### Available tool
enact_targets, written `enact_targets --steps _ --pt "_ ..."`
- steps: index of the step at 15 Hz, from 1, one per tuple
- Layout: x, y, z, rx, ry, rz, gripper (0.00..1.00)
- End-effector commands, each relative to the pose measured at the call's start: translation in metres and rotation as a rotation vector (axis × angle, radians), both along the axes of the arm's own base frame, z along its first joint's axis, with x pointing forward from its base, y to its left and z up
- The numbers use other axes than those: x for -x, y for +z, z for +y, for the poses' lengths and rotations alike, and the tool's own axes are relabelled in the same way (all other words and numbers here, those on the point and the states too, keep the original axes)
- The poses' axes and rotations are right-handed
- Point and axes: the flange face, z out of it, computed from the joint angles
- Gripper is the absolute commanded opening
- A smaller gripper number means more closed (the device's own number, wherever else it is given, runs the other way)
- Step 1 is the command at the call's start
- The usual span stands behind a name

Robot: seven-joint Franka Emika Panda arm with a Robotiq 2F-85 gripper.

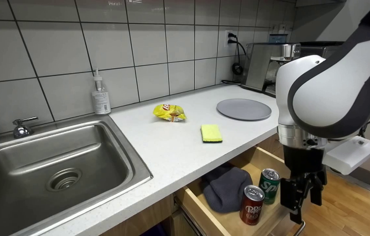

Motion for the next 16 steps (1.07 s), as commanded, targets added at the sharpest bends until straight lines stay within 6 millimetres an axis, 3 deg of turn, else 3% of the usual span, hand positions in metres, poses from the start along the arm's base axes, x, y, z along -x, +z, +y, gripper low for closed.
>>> enact_targets --steps 1,10,16 --pt "-0.006 -0.006 0.005 0.008 0.020 0.039 1.00" --pt "-0.011 -0.034 0.013 0.039 0.011 0.016 1.00" --pt "-0.015 -0.033 0.021 0.122 0.008 -0.096 1.00"
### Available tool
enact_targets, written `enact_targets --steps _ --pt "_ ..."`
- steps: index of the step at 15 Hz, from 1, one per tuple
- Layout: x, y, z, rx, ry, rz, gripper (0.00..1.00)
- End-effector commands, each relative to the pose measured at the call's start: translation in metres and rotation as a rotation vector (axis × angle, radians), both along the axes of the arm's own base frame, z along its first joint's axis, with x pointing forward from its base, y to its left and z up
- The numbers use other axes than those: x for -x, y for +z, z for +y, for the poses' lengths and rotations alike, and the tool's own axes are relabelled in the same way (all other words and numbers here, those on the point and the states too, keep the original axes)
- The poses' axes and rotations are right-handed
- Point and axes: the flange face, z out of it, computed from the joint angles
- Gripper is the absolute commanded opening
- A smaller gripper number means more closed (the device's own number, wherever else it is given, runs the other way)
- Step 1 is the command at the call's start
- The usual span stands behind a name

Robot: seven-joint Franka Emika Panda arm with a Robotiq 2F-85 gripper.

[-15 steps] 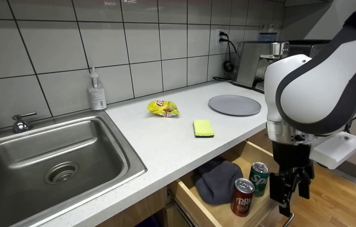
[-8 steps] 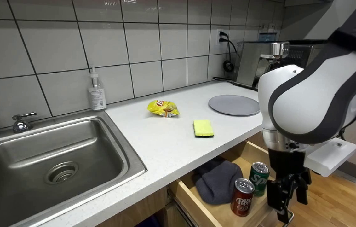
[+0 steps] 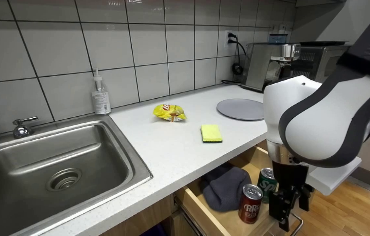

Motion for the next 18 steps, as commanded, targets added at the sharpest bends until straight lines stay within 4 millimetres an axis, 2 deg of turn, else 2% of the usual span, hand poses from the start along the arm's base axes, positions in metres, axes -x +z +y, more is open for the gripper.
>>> enact_targets --steps 1,9,18 --pt "-0.006 0.004 0.006 0.058 -0.015 -0.081 1.00" --pt "-0.021 0.009 0.003 0.085 -0.074 -0.177 1.00" --pt "-0.038 0.016 -0.025 0.098 -0.110 -0.242 1.00"
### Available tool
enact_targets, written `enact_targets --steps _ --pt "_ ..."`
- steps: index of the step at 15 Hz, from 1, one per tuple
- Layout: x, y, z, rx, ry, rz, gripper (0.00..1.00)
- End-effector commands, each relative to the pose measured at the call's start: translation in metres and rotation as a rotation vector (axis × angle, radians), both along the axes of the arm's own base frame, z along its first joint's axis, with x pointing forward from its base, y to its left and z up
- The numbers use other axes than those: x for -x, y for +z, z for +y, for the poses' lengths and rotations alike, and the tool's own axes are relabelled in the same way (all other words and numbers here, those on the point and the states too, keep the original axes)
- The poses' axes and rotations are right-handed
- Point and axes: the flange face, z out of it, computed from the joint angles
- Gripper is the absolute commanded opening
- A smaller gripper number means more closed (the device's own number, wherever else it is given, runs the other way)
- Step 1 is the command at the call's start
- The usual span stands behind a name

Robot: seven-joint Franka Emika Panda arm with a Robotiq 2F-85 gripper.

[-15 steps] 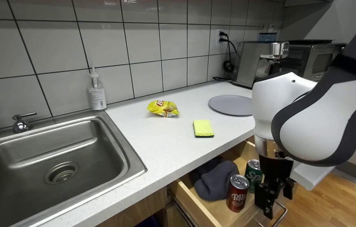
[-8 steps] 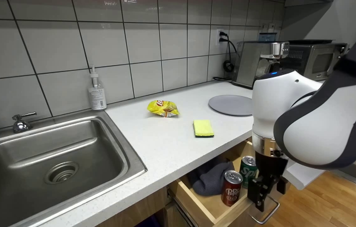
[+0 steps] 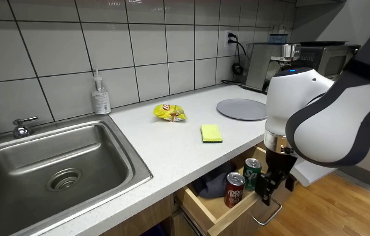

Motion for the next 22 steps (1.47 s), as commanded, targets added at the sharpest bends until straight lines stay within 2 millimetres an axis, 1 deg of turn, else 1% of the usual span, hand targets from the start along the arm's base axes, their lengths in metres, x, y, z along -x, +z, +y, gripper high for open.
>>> enact_targets --steps 1,4,10,18,22 --pt "-0.014 0.004 -0.009 0.016 0.004 -0.031 1.00" --pt "-0.017 0.003 -0.009 0.017 0.012 -0.029 1.00" --pt "-0.021 0.002 -0.004 0.008 0.100 -0.026 1.00" --pt "-0.028 0.000 -0.002 0.020 0.161 -0.032 1.00" --pt "-0.035 -0.001 -0.001 0.030 0.179 -0.043 1.00"
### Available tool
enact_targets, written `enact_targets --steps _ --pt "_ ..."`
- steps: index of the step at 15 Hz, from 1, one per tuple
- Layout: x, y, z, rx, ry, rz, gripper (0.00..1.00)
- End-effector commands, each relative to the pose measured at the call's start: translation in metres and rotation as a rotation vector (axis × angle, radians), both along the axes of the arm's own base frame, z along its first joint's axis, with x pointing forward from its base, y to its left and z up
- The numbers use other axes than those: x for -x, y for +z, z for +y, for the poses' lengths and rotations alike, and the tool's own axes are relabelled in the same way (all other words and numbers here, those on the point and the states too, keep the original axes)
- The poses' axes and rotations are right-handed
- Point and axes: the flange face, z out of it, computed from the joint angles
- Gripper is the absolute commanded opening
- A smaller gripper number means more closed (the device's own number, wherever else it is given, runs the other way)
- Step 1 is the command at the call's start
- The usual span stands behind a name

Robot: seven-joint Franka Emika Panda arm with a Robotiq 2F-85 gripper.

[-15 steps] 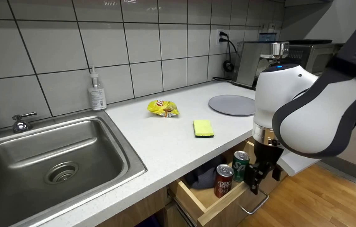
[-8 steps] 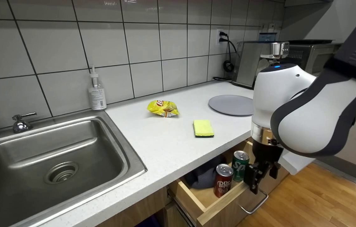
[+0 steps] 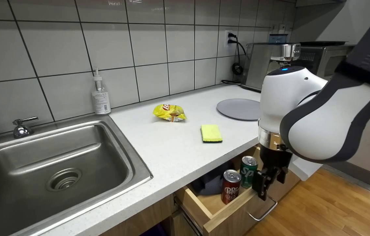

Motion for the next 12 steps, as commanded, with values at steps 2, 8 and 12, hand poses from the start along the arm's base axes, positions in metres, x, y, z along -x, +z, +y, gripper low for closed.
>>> enact_targets --steps 2,8,12 --pt "-0.023 -0.001 0.001 0.016 0.029 -0.041 1.00" --pt "-0.042 0.001 0.001 0.013 0.024 -0.061 1.00" --pt "-0.052 0.002 -0.002 0.011 0.018 -0.074 1.00"
